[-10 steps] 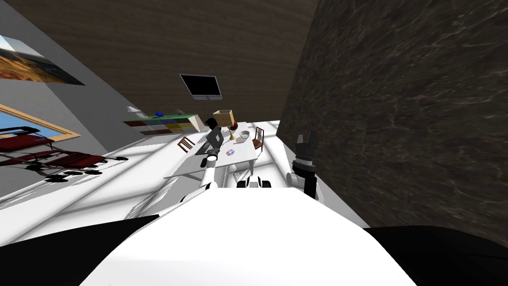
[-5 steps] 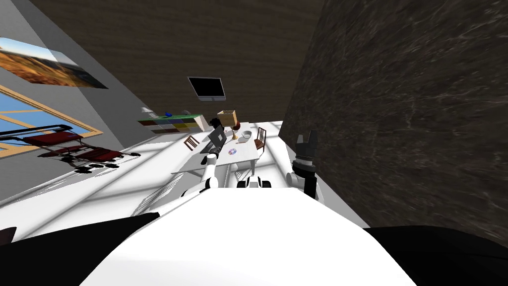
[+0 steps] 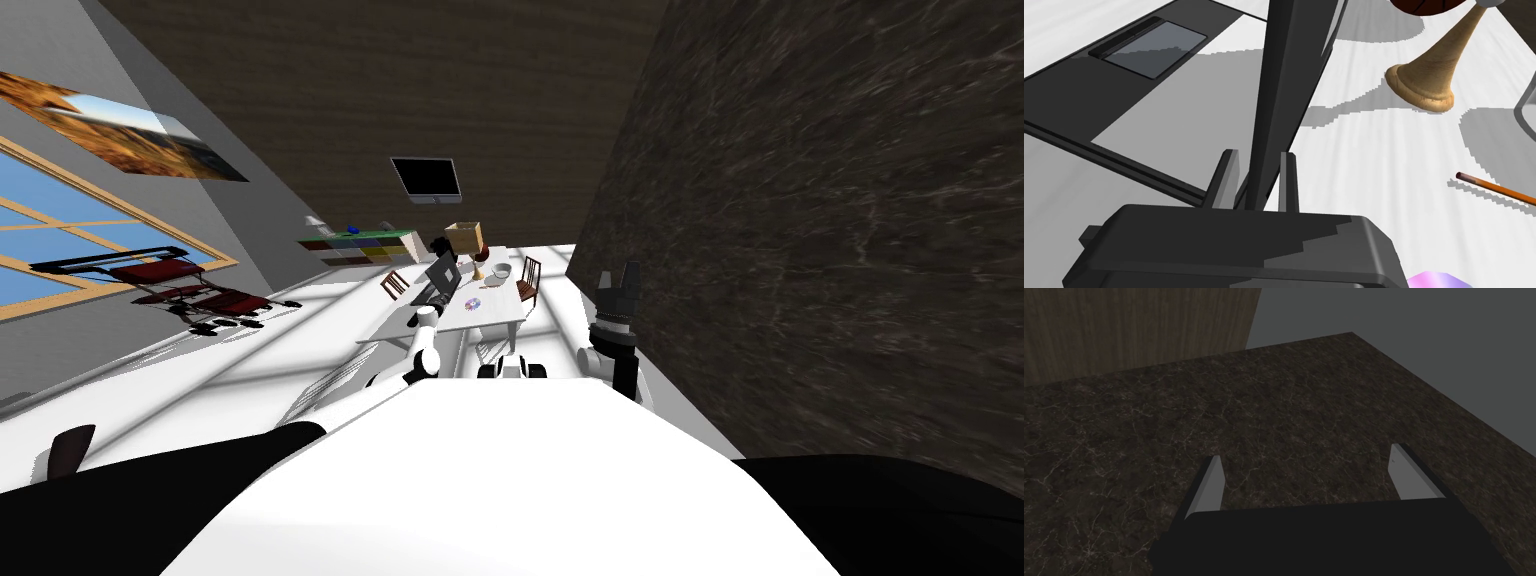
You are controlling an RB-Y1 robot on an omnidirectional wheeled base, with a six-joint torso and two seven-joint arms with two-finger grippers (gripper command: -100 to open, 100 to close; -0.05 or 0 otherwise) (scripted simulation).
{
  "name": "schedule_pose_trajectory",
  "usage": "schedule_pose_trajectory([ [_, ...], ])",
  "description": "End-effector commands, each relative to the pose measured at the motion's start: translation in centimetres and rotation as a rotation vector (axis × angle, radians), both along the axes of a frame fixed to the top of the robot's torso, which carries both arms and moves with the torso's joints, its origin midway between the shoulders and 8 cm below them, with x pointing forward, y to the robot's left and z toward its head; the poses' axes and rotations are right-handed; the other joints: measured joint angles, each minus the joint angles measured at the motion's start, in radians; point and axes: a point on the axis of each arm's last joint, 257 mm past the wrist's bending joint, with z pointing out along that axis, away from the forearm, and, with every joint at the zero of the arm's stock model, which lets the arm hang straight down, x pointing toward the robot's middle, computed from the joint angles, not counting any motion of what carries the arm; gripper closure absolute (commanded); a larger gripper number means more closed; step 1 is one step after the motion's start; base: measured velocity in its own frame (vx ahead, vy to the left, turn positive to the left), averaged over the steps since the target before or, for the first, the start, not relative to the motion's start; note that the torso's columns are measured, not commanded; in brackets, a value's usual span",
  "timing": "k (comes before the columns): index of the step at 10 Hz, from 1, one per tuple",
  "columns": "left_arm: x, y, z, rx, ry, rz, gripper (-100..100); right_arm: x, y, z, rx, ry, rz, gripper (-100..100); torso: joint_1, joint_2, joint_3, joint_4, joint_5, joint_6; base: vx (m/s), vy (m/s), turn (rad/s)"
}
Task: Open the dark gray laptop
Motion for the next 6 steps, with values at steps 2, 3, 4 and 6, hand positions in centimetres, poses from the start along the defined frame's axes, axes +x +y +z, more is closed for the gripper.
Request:
schedule_pose_trajectory([
  [2, 0.9, -1.7, -0.9, -0.122, -0.012, -0.006, 100, 0.0, 0.0, 0.0, 0.000, 0.000, 0.000, 0, 0.001, 0.000, 0.000, 0.001, 0.000, 0.002, -0.021, 0.073, 0.022],
  [3, 1.2, -2.3, -1.2, -0.162, -0.016, -0.008, 100, 0.0, 0.0, 0.0, 0.000, 0.000, 0.000, 0, 0.003, 0.000, 0.000, 0.000, 0.001, 0.001, -0.035, 0.092, -0.003],
  [4, 1.2, -2.3, -1.2, -0.159, -0.014, -0.008, 100, 0.0, 0.0, 0.0, 0.000, 0.000, 0.000, 0, 0.002, 0.000, 0.000, -0.001, 0.001, 0.000, -0.017, 0.051, 0.001],
  [6, 1.7, -3.4, -1.8, -0.242, -0.022, -0.010, 100, 0.0, 0.0, 0.0, 0.000, 0.000, 0.000, 0, 0.000, -0.003, -0.002, -0.004, 0.001, 0.000, -0.012, 0.040, 0.022],
])
